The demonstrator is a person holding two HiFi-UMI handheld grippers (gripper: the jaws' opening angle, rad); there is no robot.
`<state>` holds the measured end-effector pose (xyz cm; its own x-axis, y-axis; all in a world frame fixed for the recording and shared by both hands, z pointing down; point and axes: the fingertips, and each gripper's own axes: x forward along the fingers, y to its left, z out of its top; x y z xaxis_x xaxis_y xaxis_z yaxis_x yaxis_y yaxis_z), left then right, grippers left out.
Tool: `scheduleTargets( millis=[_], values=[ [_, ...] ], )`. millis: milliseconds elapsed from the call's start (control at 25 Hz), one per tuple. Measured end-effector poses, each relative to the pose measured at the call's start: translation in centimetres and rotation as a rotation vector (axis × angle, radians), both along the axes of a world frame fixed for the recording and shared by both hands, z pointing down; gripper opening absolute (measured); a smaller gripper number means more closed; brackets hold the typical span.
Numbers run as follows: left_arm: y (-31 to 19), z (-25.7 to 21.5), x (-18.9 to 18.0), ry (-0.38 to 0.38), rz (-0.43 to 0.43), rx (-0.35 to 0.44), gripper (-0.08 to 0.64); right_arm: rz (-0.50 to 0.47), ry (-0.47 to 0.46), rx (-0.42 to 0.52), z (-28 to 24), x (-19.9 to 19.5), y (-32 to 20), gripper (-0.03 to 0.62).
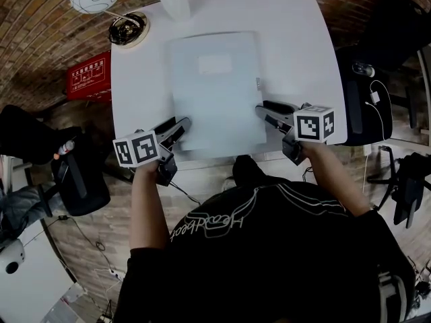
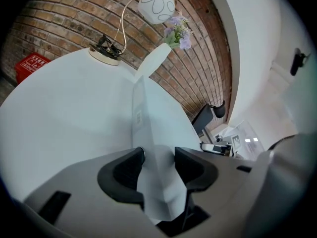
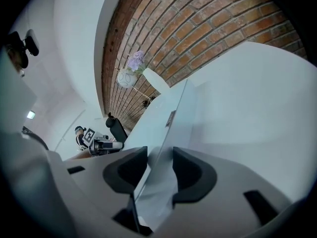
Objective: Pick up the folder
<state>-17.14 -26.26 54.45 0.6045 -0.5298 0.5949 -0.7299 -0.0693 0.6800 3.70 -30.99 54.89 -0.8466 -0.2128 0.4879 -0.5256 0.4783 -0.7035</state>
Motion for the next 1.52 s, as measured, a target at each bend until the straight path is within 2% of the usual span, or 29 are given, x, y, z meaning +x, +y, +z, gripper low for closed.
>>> scheduleTargets(
  millis=[600, 800, 1240, 1520],
  values=[
    [4.8, 0.1, 0.3, 0.023, 0.021, 0.000, 0.208, 0.039, 0.010, 0.017, -0.1, 0.4, 4.8, 0.137],
    [7.9, 0.1, 1.0, 0.025, 0.045, 0.001, 0.208, 0.043, 0.014, 0.029, -0.1, 1.0, 8.1, 0.136],
    [11.0, 0.1, 1.7, 0.037, 0.056, -0.026, 0.207, 0.070, 0.026, 0.021, -0.2, 1.7, 11.1, 0.130],
    [12.1, -0.1, 2.1, 0.031, 0.053, -0.008, 0.209, 0.077, 0.032, 0.022, -0.3, 2.0, 12.4, 0.129]
  ],
)
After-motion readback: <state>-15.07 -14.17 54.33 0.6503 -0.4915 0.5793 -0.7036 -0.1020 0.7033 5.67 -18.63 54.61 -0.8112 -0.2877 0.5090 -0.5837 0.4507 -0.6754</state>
